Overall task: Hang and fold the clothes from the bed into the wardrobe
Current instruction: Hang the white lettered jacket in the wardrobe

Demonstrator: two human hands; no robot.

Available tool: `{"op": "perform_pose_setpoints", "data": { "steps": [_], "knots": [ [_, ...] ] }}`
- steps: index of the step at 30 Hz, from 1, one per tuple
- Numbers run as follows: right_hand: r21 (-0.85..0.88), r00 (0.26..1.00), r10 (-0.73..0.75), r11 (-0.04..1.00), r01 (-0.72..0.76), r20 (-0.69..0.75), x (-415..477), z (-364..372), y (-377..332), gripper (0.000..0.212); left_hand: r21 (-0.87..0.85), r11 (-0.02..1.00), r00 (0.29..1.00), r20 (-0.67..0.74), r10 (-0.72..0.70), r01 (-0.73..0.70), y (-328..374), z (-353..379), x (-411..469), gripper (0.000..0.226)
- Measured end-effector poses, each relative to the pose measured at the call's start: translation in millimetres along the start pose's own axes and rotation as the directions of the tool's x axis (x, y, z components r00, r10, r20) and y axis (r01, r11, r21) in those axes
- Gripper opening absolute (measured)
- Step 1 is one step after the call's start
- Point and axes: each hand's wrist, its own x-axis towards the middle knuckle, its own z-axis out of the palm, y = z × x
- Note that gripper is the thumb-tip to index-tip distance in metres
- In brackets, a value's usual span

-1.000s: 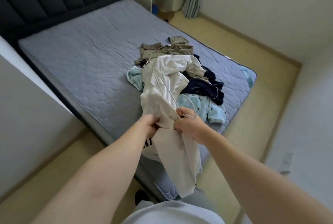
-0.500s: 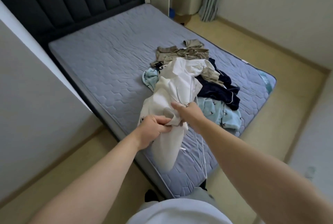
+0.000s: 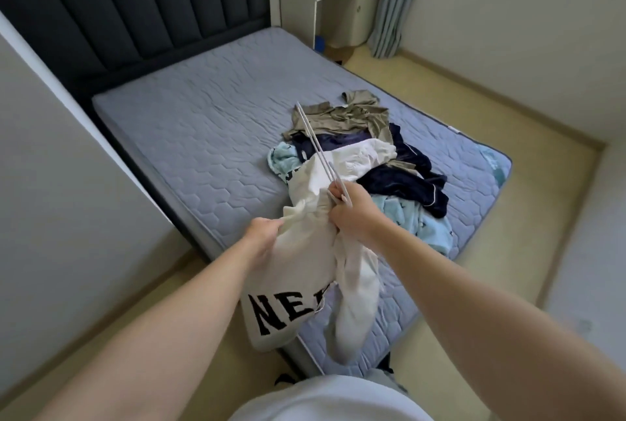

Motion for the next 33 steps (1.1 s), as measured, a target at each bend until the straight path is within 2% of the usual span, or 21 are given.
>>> {"op": "perform_pose_setpoints", "data": {
  "steps": [3, 6, 8, 10, 13, 16, 19, 21, 26, 29, 31, 33],
  "knots": [
    [-0.043, 0.995, -0.101, 0.994, 0.1, -0.013, -17, -21, -12, 0.031, -0.094, 0.984, 0.979, 0.149, -0.137, 0.152, 0, 15, 5, 0.038],
    [-0.082, 0.991, -0.123, 0.99, 0.119, -0.057, -30, -39, -8, 0.032, -0.11, 0.946, 0.908, 0.335, -0.253, 0.304, -5, 27, 12, 0.051],
    [-0.126, 0.99, -0.104, 0.988, 0.091, -0.098, -36, -50, 4, 0.032, -0.102, 0.93, 0.859, 0.428, -0.28, 0.353, -7, 35, 17, 0.044],
    [-0.178, 0.985, -0.049, 0.984, 0.019, -0.165, -38, -60, 20, 0.028, -0.148, 0.917, 0.852, 0.447, -0.271, 0.369, 0, 40, 14, 0.035],
    [-0.178, 0.948, 0.152, 0.962, -0.207, -0.28, -35, -73, 37, 0.018, -0.294, 0.898, 0.883, 0.435, -0.179, 0.327, 32, 48, -3, 0.038],
    [-0.137, 0.922, 0.209, 0.955, -0.265, -0.326, -30, -80, 36, 0.015, -0.435, 0.869, 0.915, 0.4, -0.051, 0.238, 68, 56, -23, 0.039],
    [-0.149, 0.936, 0.105, 0.975, -0.163, -0.335, -26, -84, 22, 0.023, -0.534, 0.824, 0.897, 0.435, 0.075, 0.19, 99, 62, -45, 0.052],
    [-0.13, 0.953, 0.027, 0.989, -0.069, -0.301, -27, -83, 10, 0.023, -0.568, 0.811, 0.894, 0.424, 0.146, 0.137, 117, 66, -62, 0.044],
    [0.124, 0.975, -0.123, 0.981, 0.147, -0.183, -36, -83, -16, 0.036, -0.622, 0.781, 0.844, 0.387, 0.371, -0.059, 152, 72, -96, 0.031],
    [0.193, 0.97, -0.169, 0.96, 0.202, -0.172, -35, -81, -19, 0.04, -0.629, 0.771, 0.81, 0.397, 0.431, -0.101, 170, 73, -111, 0.029],
    [0.183, 0.97, -0.148, 0.966, 0.184, -0.193, -32, -78, -19, 0.051, -0.591, 0.798, 0.791, 0.431, 0.434, -0.115, 177, 75, -116, 0.042],
    [0.161, 0.969, -0.127, 0.973, 0.163, -0.212, -27, -78, -19, 0.064, -0.574, 0.808, 0.768, 0.456, 0.449, -0.132, 183, 75, -120, 0.041]
  ]
}}
